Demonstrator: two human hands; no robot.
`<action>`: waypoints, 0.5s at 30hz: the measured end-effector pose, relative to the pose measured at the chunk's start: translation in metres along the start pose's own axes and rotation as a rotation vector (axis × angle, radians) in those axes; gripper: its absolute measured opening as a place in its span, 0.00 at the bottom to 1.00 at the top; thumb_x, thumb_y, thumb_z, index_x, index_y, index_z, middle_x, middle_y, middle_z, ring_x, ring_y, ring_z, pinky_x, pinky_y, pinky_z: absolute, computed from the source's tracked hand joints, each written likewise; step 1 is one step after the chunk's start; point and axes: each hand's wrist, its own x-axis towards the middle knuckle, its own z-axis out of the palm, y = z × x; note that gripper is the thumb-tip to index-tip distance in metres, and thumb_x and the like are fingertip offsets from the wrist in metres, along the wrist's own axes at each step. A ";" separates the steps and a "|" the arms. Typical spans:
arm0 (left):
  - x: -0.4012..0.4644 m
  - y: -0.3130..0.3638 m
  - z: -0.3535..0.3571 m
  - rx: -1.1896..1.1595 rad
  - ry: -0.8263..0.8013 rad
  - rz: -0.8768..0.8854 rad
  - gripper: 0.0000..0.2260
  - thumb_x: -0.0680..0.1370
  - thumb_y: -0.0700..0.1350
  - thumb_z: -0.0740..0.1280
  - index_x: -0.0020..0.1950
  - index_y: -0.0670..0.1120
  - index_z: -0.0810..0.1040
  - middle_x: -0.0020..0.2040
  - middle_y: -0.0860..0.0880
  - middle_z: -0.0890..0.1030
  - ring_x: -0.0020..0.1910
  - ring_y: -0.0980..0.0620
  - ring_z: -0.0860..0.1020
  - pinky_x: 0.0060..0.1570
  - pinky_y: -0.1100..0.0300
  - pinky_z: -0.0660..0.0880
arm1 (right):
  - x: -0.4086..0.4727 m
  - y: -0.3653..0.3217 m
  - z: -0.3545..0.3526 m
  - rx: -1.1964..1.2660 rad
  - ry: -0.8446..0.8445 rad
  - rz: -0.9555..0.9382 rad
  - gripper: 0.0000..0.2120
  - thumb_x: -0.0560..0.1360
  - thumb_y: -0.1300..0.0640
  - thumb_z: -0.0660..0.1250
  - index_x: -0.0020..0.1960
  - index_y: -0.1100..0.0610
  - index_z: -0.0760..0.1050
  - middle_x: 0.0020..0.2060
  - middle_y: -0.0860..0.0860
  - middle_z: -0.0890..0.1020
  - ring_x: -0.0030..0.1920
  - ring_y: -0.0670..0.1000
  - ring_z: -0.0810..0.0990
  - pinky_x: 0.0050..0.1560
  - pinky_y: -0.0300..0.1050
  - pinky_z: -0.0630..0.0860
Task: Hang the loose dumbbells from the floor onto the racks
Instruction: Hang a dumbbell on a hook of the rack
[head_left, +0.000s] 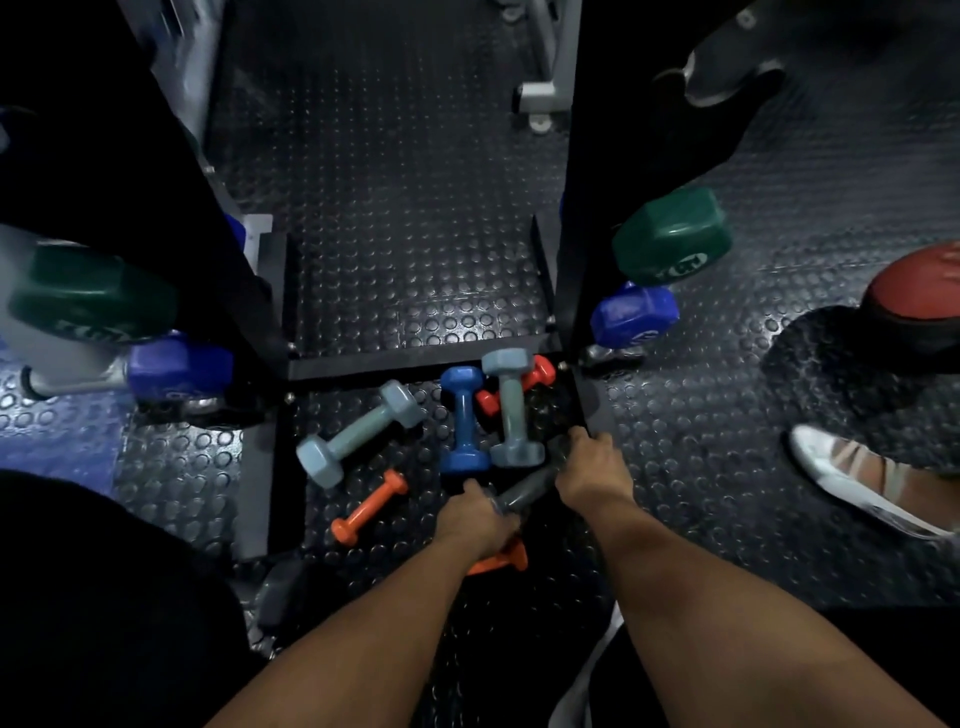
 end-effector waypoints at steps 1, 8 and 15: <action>-0.001 -0.002 -0.002 0.007 0.015 0.008 0.32 0.72 0.65 0.72 0.66 0.46 0.69 0.60 0.45 0.81 0.59 0.43 0.81 0.52 0.54 0.75 | -0.002 0.001 0.001 0.014 -0.005 0.007 0.22 0.76 0.60 0.67 0.69 0.53 0.69 0.64 0.58 0.72 0.65 0.62 0.75 0.64 0.57 0.77; -0.029 -0.003 -0.032 0.052 0.087 0.101 0.29 0.68 0.63 0.70 0.63 0.48 0.72 0.57 0.46 0.82 0.57 0.43 0.81 0.52 0.54 0.77 | -0.025 0.005 -0.007 0.167 -0.007 0.023 0.26 0.76 0.60 0.66 0.72 0.56 0.65 0.65 0.62 0.70 0.60 0.66 0.78 0.64 0.56 0.76; -0.083 -0.007 -0.086 0.049 0.250 0.146 0.31 0.69 0.59 0.73 0.68 0.49 0.70 0.57 0.46 0.83 0.58 0.43 0.82 0.56 0.53 0.79 | -0.074 -0.024 -0.050 0.312 0.047 -0.039 0.27 0.74 0.62 0.70 0.71 0.55 0.66 0.65 0.61 0.69 0.61 0.65 0.78 0.67 0.56 0.76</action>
